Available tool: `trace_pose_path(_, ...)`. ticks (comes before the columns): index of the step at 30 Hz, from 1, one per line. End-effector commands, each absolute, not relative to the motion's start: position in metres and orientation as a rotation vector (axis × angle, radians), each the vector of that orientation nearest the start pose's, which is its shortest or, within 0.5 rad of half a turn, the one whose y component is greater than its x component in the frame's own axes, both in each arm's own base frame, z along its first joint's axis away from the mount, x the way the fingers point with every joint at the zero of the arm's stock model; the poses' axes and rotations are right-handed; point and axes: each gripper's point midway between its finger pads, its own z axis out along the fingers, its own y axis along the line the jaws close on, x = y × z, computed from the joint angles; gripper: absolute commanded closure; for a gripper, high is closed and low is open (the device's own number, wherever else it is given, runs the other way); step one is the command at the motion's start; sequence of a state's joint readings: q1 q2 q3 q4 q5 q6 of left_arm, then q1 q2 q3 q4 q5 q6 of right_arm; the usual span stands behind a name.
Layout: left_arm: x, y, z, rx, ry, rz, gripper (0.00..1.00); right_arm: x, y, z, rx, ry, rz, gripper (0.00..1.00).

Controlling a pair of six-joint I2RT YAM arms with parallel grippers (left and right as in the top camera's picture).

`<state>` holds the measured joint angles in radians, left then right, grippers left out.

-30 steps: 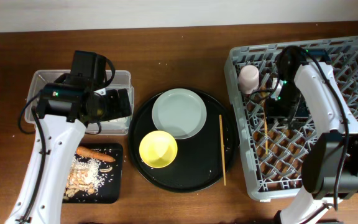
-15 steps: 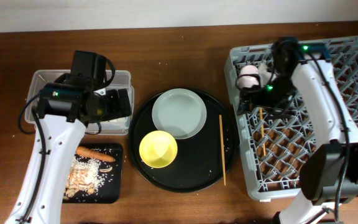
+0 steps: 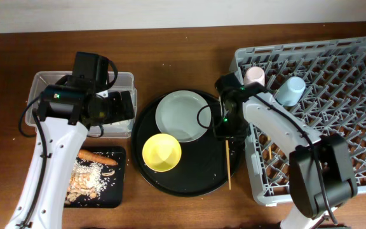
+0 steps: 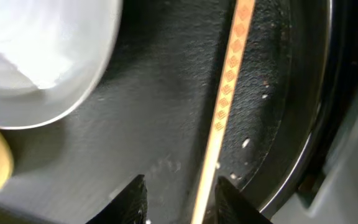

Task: Sort waste into correct bins and load items into the dishwasher rack
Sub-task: 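Return the right gripper to the tray and grasp the second chopstick, then insert the second chopstick into the dish rack with the right gripper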

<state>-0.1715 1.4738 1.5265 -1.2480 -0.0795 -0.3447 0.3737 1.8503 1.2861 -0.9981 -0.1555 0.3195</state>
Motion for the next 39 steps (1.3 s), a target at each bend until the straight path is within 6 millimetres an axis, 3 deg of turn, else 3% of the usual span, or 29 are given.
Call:
trace_pose_path(1, 0.322, -0.039, 0.223, -0.276, 2.739, -0.02, 0.01, 0.294, 0.138, 0.033, -0.074, 3.18, 0.16, 0.65)
trace_pose_path(12, 0.322, -0.039, 0.223, -0.276, 2.739, -0.02, 0.01, 0.279, 0.127, 0.007, -0.073, 3.197, 0.105, 0.67)
trace_pose_path(17, 0.322, -0.039, 0.223, -0.276, 2.739, -0.02, 0.01, 0.284, 0.136, 0.007, -0.075, 3.177, 0.175, 0.89)
trace_pose_path(21, 0.322, -0.039, 0.223, -0.276, 2.739, -0.02, 0.01, 0.3, 0.143, 0.04, -0.126, 3.161, 0.197, 0.96)
trace_pose_path(24, 0.322, -0.039, 0.223, -0.276, 2.739, -0.02, 0.01, 0.314, 0.14, 0.093, -0.219, 3.152, 0.197, 0.96)
trace_pose_path(26, 0.322, -0.039, 0.223, -0.276, 2.739, -0.02, 0.01, 0.322, 0.124, 0.134, -0.266, 3.135, 0.123, 0.96)
trace_pose_path(29, 0.322, -0.039, 0.223, -0.276, 2.739, -0.02, 0.01, 0.33, 0.072, 0.162, -0.15, 3.127, -0.132, 0.96)
trace_pose_path(35, 0.322, -0.039, 0.223, -0.276, 2.739, -0.02, 0.01, 0.339, -0.008, 0.162, 0.172, 3.117, -0.23, 0.96)
trace_pose_path(39, 0.322, -0.039, 0.223, -0.276, 2.739, -0.02, 0.01, 0.349, -0.024, 0.16, 0.161, 3.088, -0.224, 0.96)
